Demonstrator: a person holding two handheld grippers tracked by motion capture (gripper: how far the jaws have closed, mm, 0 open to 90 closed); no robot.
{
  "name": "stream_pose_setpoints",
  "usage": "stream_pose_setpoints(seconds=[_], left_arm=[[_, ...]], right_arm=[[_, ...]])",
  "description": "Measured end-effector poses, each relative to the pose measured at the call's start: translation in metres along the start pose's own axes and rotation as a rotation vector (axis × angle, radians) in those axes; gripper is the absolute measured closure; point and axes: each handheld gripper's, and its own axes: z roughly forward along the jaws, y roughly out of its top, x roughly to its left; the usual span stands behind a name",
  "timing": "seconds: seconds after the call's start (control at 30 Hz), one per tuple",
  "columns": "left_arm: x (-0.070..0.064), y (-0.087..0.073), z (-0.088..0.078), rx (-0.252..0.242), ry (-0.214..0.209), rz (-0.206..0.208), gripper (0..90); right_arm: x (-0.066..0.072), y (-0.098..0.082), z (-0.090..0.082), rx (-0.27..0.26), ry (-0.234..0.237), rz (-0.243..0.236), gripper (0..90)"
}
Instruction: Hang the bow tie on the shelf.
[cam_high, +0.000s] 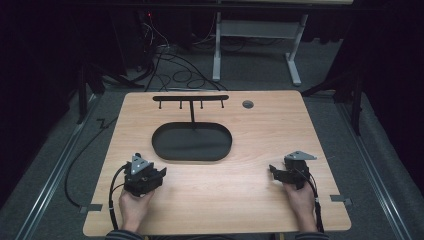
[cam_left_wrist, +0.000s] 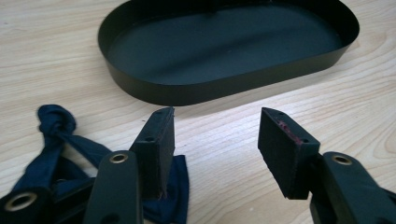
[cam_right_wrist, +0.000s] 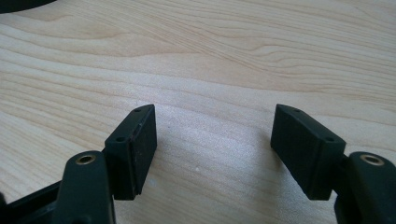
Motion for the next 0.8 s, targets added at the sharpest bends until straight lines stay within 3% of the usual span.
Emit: stream_pose_setpoints(seconds=[0.8], left_arm=[[0.035, 0.001, -0.023, -0.043, 0.075, -0.065, 51.1]], right_arm=[[0.0, 0.0, 0.0, 0.0, -0.001, 0.001, 32.9]])
